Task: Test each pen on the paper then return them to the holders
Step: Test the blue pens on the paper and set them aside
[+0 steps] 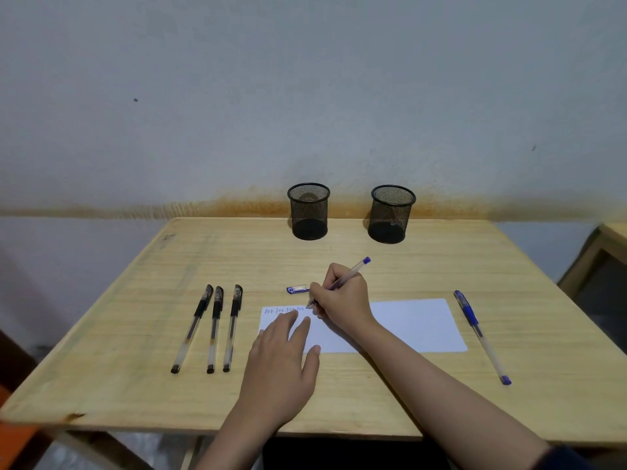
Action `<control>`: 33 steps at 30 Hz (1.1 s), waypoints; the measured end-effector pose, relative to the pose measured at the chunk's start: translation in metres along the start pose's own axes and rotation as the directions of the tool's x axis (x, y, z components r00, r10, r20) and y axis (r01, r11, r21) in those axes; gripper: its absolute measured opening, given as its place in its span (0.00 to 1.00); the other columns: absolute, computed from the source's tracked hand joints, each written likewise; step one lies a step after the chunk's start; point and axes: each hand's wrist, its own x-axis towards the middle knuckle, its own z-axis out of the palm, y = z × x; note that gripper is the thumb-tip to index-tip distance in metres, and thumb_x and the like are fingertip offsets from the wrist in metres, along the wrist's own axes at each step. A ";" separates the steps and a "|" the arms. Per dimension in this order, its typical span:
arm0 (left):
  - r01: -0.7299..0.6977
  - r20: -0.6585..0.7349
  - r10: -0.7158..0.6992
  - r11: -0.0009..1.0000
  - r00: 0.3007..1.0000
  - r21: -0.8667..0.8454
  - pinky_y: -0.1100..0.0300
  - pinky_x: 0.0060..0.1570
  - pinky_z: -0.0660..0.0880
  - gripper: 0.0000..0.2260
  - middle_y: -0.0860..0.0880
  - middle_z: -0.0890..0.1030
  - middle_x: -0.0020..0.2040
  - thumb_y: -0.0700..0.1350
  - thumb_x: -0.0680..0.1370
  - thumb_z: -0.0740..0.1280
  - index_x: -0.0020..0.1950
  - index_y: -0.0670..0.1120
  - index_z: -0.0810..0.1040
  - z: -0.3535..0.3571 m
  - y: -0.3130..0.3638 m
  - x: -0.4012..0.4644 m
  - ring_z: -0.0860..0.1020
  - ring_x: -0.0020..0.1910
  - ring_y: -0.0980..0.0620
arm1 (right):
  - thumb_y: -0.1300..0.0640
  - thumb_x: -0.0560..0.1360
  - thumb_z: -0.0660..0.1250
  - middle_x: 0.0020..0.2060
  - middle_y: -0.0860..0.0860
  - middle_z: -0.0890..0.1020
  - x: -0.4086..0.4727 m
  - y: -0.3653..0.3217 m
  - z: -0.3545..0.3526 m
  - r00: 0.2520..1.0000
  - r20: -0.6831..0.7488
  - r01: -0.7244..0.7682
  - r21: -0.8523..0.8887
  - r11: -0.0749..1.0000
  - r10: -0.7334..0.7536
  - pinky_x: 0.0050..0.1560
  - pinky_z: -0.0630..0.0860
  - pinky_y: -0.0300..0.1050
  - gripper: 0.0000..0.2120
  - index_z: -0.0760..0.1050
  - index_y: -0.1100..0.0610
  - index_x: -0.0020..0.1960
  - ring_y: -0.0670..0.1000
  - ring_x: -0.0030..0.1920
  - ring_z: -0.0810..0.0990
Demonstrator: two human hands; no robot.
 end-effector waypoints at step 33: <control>-0.021 0.005 0.021 0.999 1.000 0.029 0.54 0.71 0.57 0.28 0.54 0.60 0.75 0.59 0.75 0.43 0.73 0.52 0.60 0.003 -0.003 0.002 0.55 0.74 0.53 | 0.70 0.69 0.66 0.26 0.57 0.68 0.003 0.003 0.003 0.998 -0.065 0.002 -0.053 0.999 -0.005 0.28 0.76 0.45 0.14 0.64 0.60 0.31 0.61 0.29 0.76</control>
